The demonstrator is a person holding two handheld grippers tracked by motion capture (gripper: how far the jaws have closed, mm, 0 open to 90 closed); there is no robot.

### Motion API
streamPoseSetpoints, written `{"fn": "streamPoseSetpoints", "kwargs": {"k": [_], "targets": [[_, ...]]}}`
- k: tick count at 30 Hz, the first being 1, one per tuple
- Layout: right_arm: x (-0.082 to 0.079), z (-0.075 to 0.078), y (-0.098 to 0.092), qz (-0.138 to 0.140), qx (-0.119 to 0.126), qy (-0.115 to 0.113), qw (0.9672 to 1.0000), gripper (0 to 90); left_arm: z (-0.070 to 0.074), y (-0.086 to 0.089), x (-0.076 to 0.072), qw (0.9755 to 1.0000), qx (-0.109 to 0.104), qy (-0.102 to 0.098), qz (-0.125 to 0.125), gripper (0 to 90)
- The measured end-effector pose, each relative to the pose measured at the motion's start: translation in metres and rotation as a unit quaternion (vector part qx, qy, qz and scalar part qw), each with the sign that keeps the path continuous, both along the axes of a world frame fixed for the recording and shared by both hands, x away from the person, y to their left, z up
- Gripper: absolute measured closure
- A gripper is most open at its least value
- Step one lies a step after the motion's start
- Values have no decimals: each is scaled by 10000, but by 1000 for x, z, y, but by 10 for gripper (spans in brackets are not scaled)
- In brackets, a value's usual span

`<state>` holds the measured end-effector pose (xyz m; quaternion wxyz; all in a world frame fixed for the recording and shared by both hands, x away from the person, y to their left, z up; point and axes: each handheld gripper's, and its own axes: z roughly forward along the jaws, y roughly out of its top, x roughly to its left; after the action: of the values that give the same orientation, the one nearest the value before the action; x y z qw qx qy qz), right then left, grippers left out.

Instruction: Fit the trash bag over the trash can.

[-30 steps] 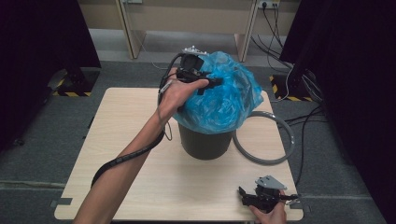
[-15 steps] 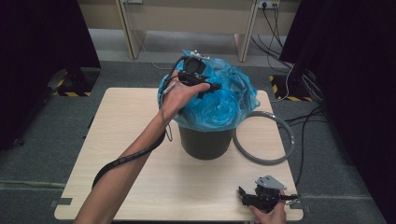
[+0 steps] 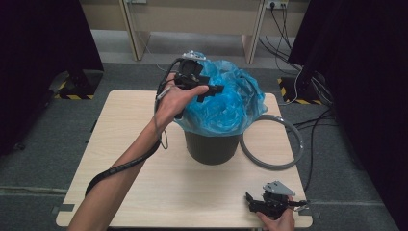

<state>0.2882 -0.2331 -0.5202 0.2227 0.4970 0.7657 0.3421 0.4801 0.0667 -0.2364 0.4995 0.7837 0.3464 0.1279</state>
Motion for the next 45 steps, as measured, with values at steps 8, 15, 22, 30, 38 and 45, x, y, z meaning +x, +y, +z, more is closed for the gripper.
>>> {"fn": "streamPoseSetpoints", "kwargs": {"k": [8, 15, 22, 30, 38, 45], "targets": [[0, 0, 0, -2, 1, -3, 10000, 104, 16, 22, -10, 9994, -318, -143, 21, 270], [1, 1, -2, 106, -10, 55, 9999, 113, 17, 66, -19, 9980, -495, -292, 272, 245], [13, 29, -20, 89, 408, -86, 9991, 215, 3, 125, -20, 9944, -635, -264, 807, 243], [53, 77, -40, -130, 715, -492, 9961, 224, -47, 151, -12, 9910, -587, 195, 1191, 279], [116, 126, -52, -274, 1168, -695, 9903, 239, -83, 133, -5, 9940, -584, 543, 743, 488], [153, 183, -59, -351, 1650, -920, 9814, 242, -80, 126, -5, 9961, -374, 525, 596, 524]]}}
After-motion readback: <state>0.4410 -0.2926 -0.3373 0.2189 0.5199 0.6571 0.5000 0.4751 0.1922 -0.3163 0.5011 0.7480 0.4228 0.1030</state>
